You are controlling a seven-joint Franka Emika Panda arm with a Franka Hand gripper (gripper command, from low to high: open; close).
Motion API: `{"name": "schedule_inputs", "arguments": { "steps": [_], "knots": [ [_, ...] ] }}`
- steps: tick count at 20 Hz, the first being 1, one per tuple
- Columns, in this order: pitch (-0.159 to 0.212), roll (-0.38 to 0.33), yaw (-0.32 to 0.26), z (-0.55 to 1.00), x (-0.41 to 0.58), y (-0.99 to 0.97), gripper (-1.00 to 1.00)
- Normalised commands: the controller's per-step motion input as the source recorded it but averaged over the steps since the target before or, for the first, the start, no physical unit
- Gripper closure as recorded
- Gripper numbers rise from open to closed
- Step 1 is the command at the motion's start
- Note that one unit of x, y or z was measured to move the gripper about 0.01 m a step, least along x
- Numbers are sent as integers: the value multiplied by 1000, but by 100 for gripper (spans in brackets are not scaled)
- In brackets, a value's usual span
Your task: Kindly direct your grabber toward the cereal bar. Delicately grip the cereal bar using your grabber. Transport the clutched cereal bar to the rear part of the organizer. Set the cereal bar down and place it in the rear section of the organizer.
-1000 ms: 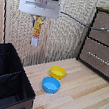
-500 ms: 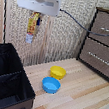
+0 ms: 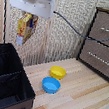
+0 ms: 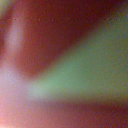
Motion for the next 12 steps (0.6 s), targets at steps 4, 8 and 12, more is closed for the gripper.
{"name": "schedule_inputs", "arguments": {
  "steps": [4,8,12],
  "knots": [
    [42,31,-155,70,0,619,100],
    [53,35,-148,40,0,639,100],
    [57,38,-145,26,0,642,100]
  ]
}}
